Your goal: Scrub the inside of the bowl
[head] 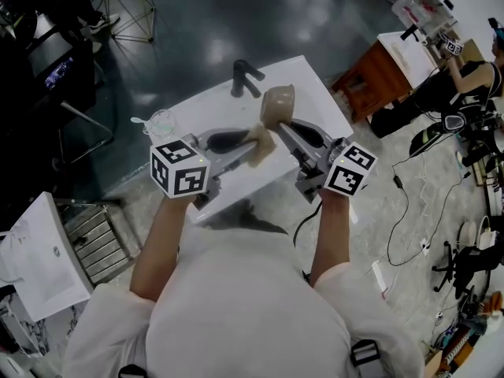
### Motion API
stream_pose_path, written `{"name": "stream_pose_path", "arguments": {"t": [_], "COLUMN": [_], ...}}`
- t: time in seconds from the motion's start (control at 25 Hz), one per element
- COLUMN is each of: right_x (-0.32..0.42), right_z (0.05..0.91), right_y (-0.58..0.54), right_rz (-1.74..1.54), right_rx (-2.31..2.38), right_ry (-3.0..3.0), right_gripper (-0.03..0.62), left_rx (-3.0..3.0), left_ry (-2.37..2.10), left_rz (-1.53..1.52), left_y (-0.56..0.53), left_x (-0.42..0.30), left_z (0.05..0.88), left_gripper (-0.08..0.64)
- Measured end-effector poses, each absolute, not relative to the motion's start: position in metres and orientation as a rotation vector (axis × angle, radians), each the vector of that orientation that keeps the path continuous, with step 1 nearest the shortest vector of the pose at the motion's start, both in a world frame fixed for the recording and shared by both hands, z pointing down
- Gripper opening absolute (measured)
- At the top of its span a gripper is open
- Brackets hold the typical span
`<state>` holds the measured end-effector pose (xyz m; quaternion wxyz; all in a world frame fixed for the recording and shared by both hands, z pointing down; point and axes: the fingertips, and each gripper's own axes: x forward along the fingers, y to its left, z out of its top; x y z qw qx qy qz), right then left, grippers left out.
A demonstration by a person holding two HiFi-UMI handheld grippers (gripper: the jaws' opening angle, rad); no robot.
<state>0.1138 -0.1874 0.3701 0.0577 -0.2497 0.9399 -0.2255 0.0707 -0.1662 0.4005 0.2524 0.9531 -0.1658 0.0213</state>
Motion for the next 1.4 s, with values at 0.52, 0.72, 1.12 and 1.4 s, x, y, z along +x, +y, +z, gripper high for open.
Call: {"name": "stream_pose_path", "arguments": {"t": [0.52,0.72,1.12,1.4], "right_x": [0.093,0.092,0.081,0.088], "right_z": [0.4,0.407,0.386,0.36], "right_y": [-0.16,-0.148,-0.118,-0.13], "right_rz": [-0.716,-0.709,-0.691,-0.699], "right_rx": [-0.65,-0.575,-0.234,-0.232], "right_ry": [3.121,3.218,3.13,2.991], "right_gripper": [0.018,0.019,0.02,0.02], "left_rx": [2.855,2.886,2.775,2.661], "left_ry": [-0.674,-0.738,-0.8,-0.736], "left_rz": [0.159,0.259,0.371,0.227], "left_y": [-0.194,-0.204,-0.225,-0.22], "left_x": [0.069,0.066,0.042,0.037], "left_z": [0.344,0.35,0.398,0.407], "left_gripper": [0.1,0.1,0.101,0.1]}}
